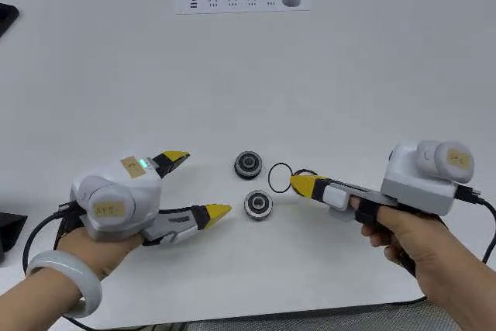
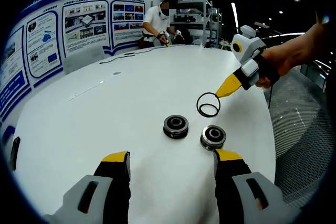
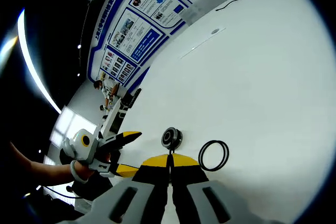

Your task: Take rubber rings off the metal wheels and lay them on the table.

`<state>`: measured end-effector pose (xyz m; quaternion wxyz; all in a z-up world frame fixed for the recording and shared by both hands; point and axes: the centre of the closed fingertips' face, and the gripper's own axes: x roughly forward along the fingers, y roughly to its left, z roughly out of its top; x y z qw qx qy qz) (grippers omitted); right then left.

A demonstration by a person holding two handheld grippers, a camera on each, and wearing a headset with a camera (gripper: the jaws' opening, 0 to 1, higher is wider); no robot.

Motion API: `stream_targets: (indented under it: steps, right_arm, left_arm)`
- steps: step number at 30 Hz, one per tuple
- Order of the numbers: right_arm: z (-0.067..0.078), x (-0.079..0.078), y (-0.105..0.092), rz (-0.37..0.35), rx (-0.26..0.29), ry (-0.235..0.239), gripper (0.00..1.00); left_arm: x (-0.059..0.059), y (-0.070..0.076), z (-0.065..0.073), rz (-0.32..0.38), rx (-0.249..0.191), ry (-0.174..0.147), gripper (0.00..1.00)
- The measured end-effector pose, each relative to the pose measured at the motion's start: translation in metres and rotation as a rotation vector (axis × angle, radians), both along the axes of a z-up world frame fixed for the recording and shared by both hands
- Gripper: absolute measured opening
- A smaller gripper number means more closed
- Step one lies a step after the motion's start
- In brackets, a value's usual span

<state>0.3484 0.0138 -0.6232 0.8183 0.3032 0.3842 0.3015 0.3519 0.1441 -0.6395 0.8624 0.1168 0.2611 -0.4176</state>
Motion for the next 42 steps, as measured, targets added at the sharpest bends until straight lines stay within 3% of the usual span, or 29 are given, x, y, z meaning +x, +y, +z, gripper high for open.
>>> stream_targets:
  steps: [11,23,27,31,42]
  right_arm:
    - [-0.024,0.003,-0.025,-0.045,-0.129,0.037,0.02]
    - [-0.036,0.005,-0.033,0.038,-0.304,-0.038,0.18]
    - [-0.031,0.01,-0.034,0.026,-0.301,-0.062,0.2]
    - [-0.022,0.019,-0.025,0.02,-0.246,-0.076,0.21]
    - [-0.016,0.029,0.01,0.092,-0.214,-0.097,0.21]
  left_arm:
    - [0.0,0.0,0.001,0.002,0.0,0.002,0.63]
    - [0.001,0.002,0.0,-0.001,0.005,0.004,0.61]
    - [0.001,0.001,0.001,-0.003,0.002,0.003,0.59]
    - [0.004,-0.002,0.003,-0.002,-0.006,0.0,0.57]
    - [0.016,-0.016,0.009,-0.017,-0.019,-0.007,0.46]
